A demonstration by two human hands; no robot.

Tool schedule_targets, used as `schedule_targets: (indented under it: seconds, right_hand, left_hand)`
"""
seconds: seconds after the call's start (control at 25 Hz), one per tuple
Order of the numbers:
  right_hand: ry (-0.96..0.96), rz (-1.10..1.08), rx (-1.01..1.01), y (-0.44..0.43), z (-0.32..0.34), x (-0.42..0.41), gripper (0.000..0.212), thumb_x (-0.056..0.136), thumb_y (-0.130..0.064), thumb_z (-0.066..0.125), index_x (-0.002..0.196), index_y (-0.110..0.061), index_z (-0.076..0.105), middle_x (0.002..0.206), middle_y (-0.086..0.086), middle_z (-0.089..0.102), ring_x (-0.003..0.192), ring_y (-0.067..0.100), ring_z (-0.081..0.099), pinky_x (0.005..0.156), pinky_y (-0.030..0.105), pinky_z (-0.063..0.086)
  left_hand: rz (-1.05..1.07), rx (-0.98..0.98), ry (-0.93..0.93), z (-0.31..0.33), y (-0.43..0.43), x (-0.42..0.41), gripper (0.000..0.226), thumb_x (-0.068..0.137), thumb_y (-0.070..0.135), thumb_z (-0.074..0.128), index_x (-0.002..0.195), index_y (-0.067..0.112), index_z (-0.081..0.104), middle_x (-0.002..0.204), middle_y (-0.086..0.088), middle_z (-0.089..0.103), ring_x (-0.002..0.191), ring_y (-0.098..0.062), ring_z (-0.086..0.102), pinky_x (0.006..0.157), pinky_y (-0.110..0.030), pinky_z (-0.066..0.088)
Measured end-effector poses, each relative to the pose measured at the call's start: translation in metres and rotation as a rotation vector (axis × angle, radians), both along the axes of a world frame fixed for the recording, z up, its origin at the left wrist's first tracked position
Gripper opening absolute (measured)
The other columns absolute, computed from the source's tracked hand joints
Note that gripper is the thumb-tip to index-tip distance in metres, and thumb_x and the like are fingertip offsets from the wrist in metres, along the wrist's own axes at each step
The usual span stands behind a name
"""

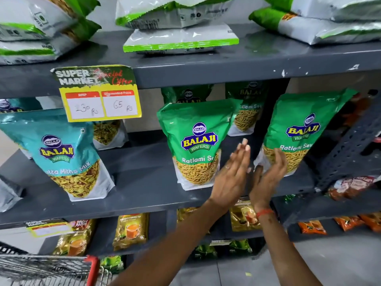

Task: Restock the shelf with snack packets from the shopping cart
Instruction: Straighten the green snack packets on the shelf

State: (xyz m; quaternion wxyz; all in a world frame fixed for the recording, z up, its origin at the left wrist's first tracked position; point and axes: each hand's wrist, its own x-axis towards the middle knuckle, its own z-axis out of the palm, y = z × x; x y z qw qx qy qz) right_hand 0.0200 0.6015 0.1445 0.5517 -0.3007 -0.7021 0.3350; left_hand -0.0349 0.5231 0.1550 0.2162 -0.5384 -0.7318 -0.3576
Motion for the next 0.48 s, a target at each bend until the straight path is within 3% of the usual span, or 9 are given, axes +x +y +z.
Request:
schedule_targets:
  seconds: [0.08,0.16,0.24,0.32,0.48]
  right_hand:
    - [-0.069,-0.06,-0.12,0.029,-0.01,0.014,0.07,0.081,-0.022,0.052,0.142,-0.003,0.022,0.147,0.025,0.024,0.138,0.033,0.025,0.117,0.038,0.022]
    - [-0.159,-0.05,-0.283,0.053,-0.016,0.026,0.096,0.067,-0.038,0.057,0.145,-0.003,0.013,0.152,0.024,0.019,0.142,0.035,0.019,0.117,0.042,0.02]
    - [-0.225,-0.006,-0.401,0.077,-0.018,0.036,0.109,0.058,-0.045,0.058,0.146,-0.004,0.008,0.154,0.022,0.018,0.143,0.034,0.018,0.117,0.046,0.021]
    - [-0.287,0.066,-0.46,0.096,-0.017,0.042,0.109,0.056,-0.042,0.061,0.147,-0.008,0.01,0.153,0.019,0.024,0.141,0.033,0.024,0.115,0.045,0.025]
    - [-0.346,0.126,-0.456,0.109,-0.018,0.044,0.103,0.054,-0.037,0.065,0.144,-0.014,0.021,0.146,0.015,0.038,0.133,0.031,0.039,0.111,0.044,0.034]
  left_hand:
    - [-0.054,-0.122,-0.212,-0.001,0.027,0.003,0.073,0.095,0.016,0.045,0.145,0.013,-0.008,0.156,0.002,-0.017,0.145,-0.007,-0.005,0.116,-0.022,0.017]
    - [-0.083,-0.234,-0.489,-0.007,0.05,-0.005,0.077,0.091,0.017,0.053,0.147,0.007,0.001,0.159,-0.006,-0.001,0.146,-0.016,0.006,0.115,-0.03,0.022]
    - [-0.096,-0.335,-0.695,-0.02,0.074,-0.016,0.091,0.082,0.018,0.066,0.147,0.006,0.003,0.158,-0.013,0.012,0.144,-0.028,0.021,0.113,-0.037,0.028]
    - [-0.103,-0.421,-0.79,-0.026,0.09,-0.022,0.102,0.074,0.025,0.074,0.148,0.01,0.005,0.151,-0.019,0.032,0.135,-0.036,0.038,0.106,-0.04,0.037]
    - [-0.099,-0.44,-0.827,-0.029,0.1,-0.023,0.082,0.074,0.025,0.075,0.139,0.003,0.031,0.138,-0.022,0.05,0.125,-0.038,0.05,0.098,-0.04,0.042]
